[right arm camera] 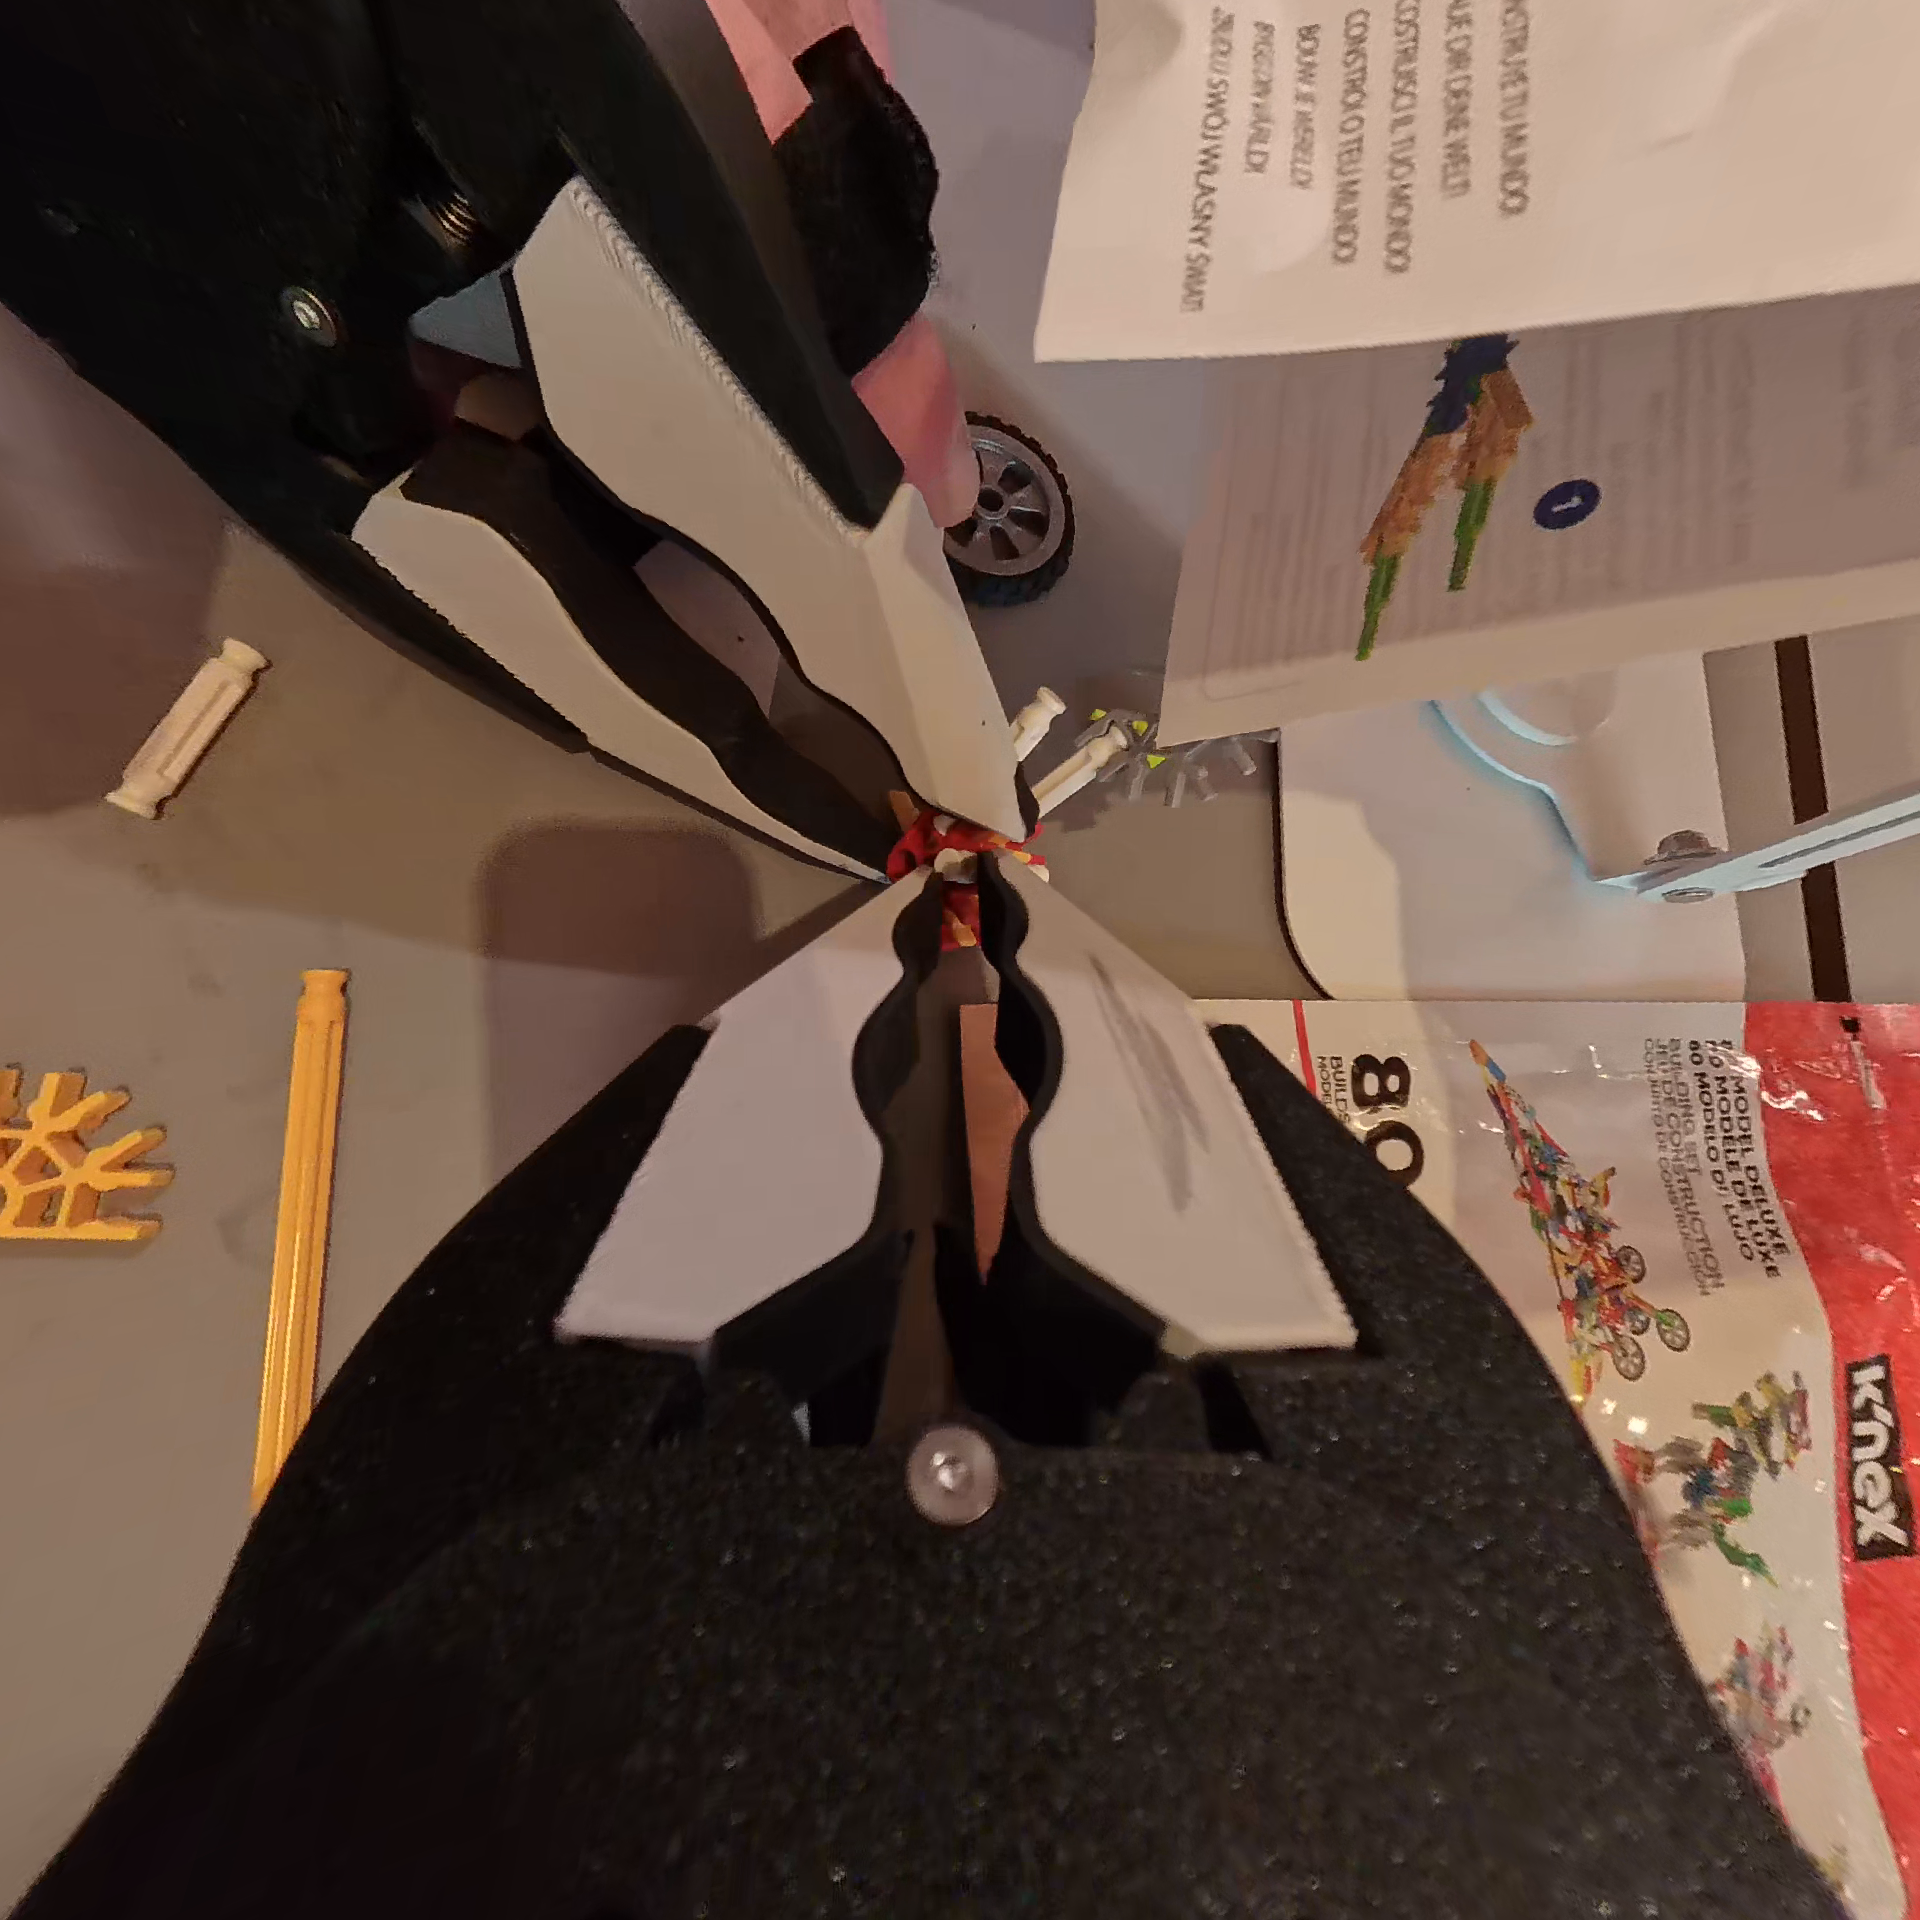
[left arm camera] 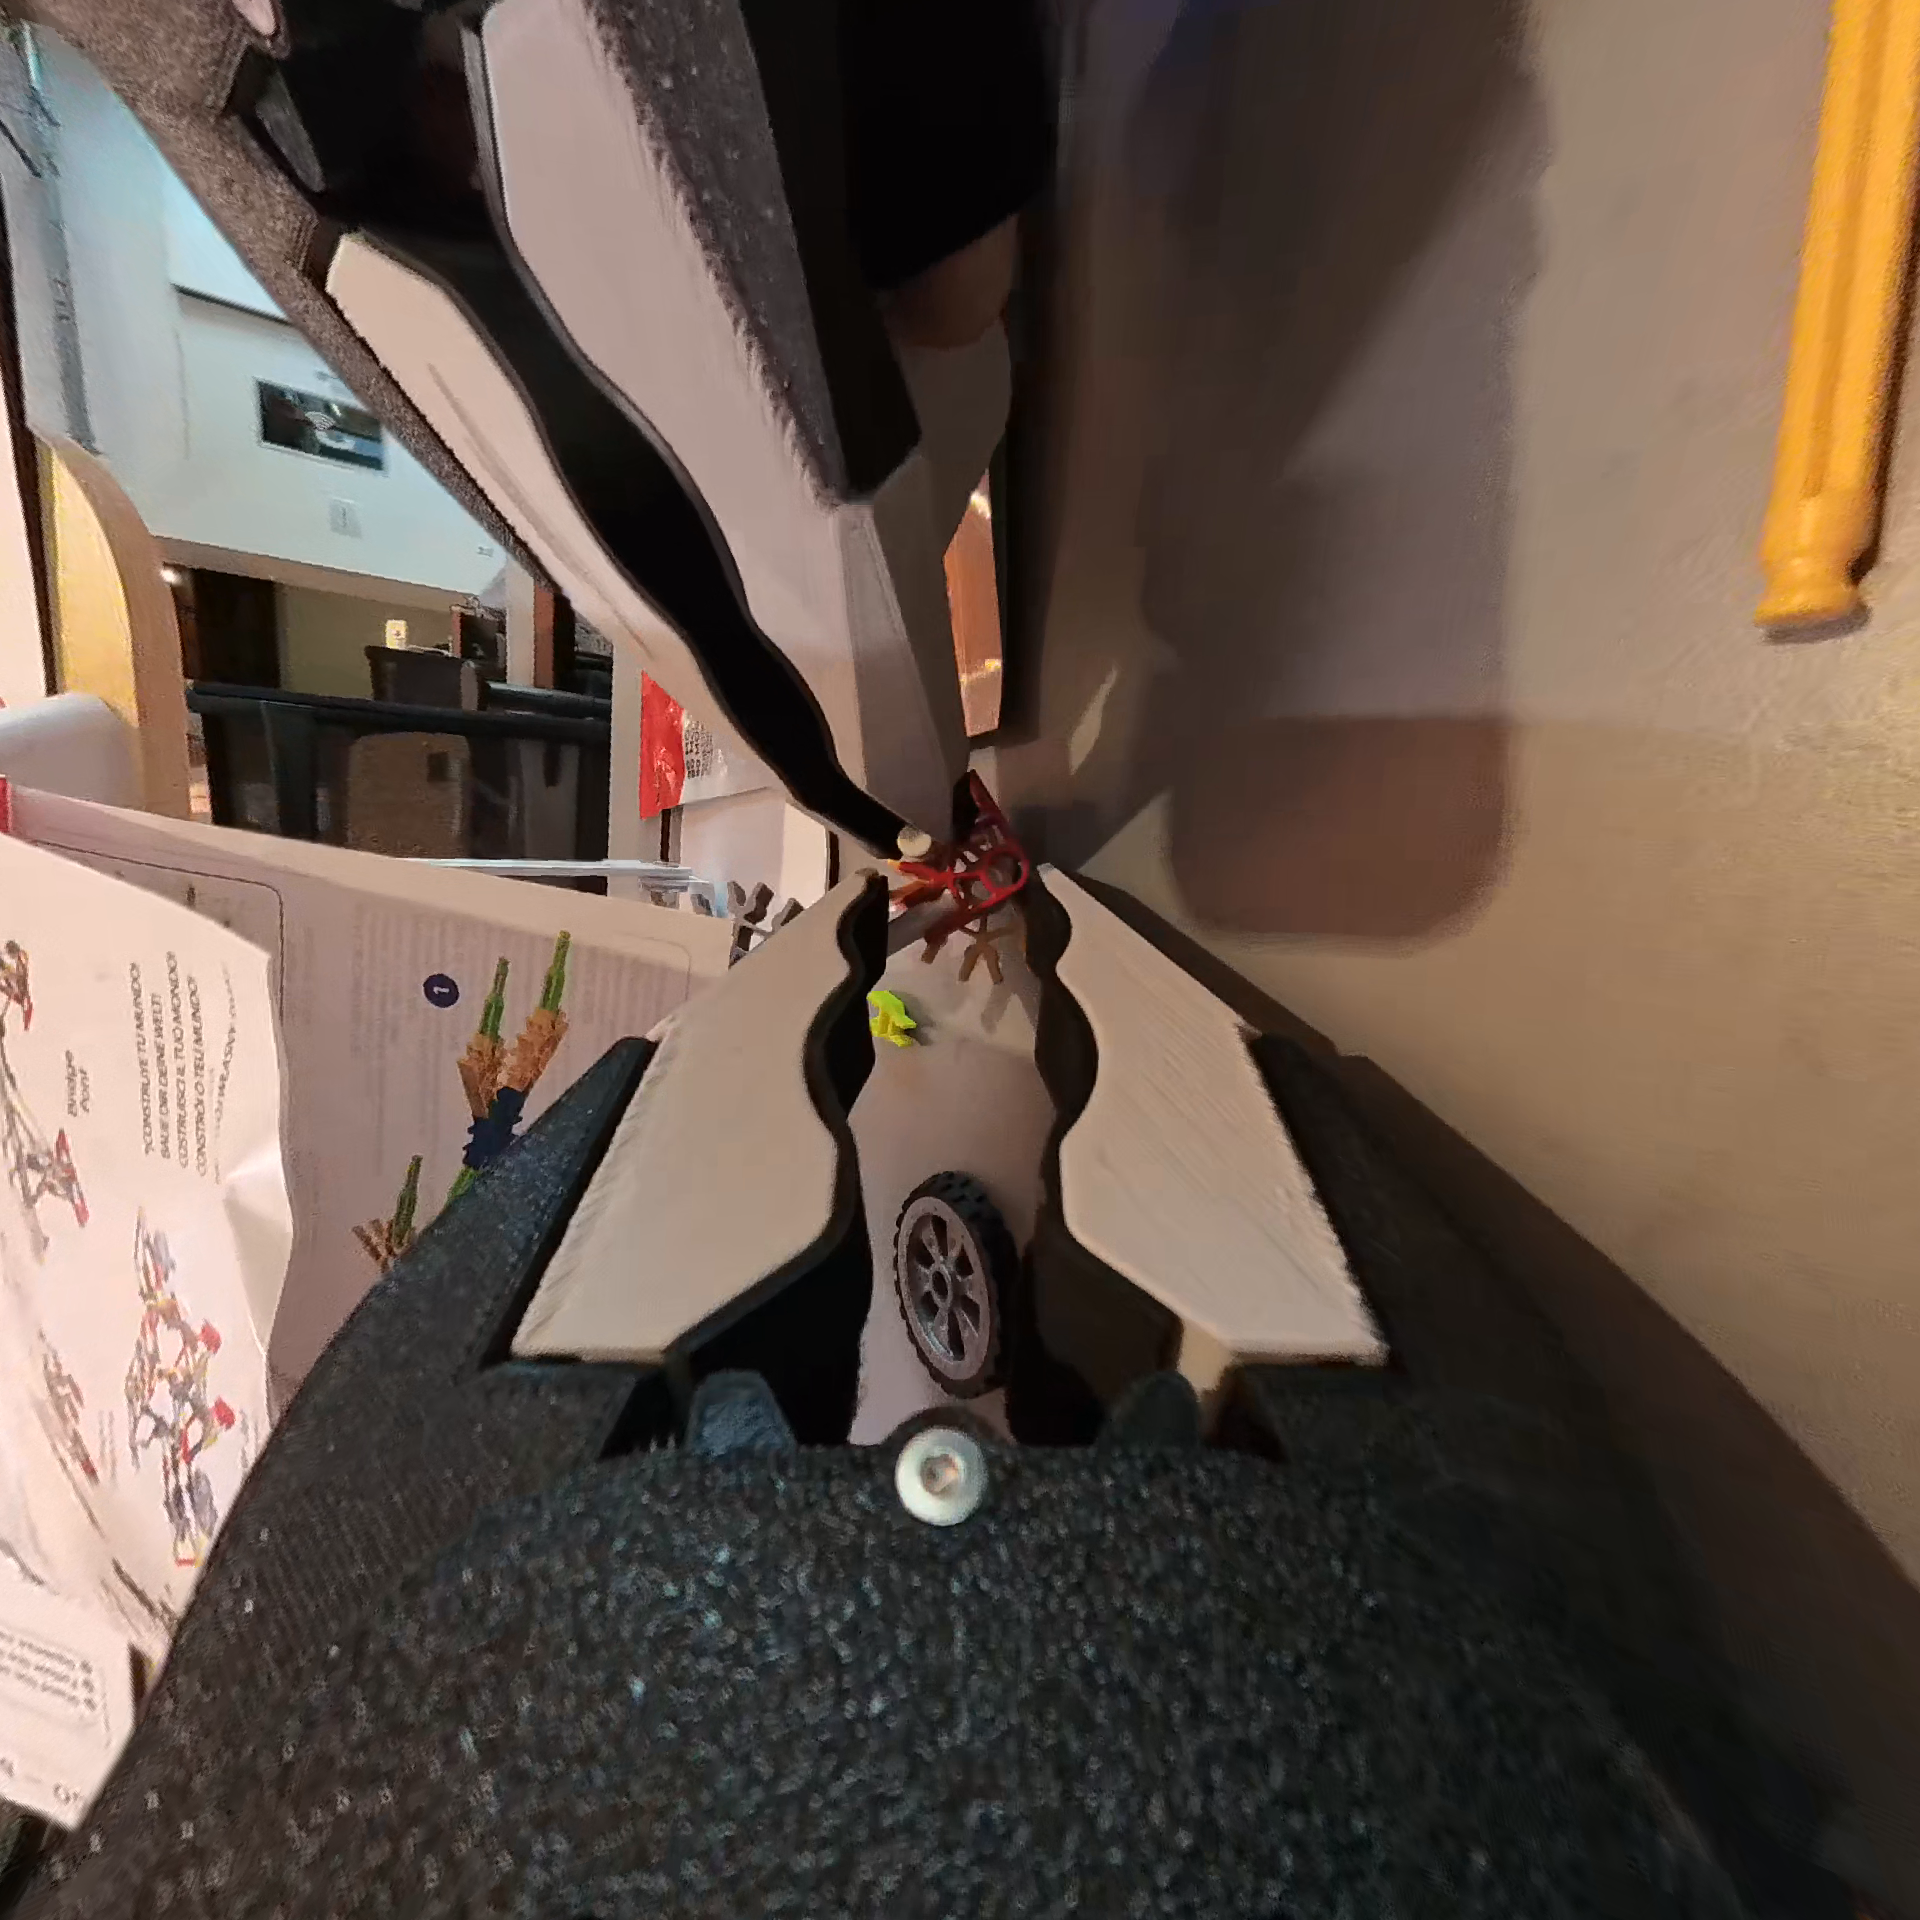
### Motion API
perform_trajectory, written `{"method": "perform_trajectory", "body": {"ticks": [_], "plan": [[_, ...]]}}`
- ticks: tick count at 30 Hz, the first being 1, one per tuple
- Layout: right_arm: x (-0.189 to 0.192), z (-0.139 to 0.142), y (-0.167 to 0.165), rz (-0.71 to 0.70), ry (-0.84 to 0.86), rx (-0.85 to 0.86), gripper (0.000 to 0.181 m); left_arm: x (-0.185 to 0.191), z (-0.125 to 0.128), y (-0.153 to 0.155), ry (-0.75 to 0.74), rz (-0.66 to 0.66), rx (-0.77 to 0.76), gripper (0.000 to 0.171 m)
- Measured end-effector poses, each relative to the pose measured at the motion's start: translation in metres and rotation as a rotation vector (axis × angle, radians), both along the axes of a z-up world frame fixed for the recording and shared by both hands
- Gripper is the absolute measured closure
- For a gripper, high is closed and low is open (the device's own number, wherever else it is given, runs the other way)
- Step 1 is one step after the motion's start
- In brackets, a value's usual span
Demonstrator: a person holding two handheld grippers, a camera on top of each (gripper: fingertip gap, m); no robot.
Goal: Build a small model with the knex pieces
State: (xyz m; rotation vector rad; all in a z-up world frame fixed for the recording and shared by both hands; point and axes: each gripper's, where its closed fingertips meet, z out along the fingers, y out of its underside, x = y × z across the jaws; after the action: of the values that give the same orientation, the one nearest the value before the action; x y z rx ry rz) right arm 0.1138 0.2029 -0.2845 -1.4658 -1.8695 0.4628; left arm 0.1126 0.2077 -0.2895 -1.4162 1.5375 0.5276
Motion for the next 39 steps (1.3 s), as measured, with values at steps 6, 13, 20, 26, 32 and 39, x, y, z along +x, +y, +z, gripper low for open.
{"method": "perform_trajectory", "body": {"ticks": [6, 13, 20, 26, 32, 39], "plan": [[0.0006, 0.0002, -0.001, 0.005, -0.058, 0.084, 0.176, 0.0005, 0.0003, 0.0001, 0.003, 0.017, 0.008, 0.147], [-0.0003, -0.0003, -0.0005, -0.002, -0.101, 0.148, 0.176, 0.0005, -0.0001, 0.0005, -0.014, 0.033, -0.01, 0.148], [0.0001, 0.0003, 0.0, -0.005, -0.083, 0.111, 0.168, 0.001, -0.0008, 0.002, -0.029, 0.012, -0.025, 0.147], [0.0033, 0.0012, 0.0075, -0.021, -0.112, 0.161, 0.17, 0.0051, -0.0004, 0.0081, -0.025, 0.008, -0.017, 0.147], [0.006, 0.0012, 0.0072, -0.014, -0.125, 0.172, 0.175, 0.0071, -0.0003, 0.0068, 0.002, -0.001, 0.01, 0.147], [0.0071, -0.0006, 0.0057, -0.021, -0.122, 0.155, 0.175, 0.0077, -0.0002, 0.0065, 0.004, 0.031, 0.021, 0.148]]}}
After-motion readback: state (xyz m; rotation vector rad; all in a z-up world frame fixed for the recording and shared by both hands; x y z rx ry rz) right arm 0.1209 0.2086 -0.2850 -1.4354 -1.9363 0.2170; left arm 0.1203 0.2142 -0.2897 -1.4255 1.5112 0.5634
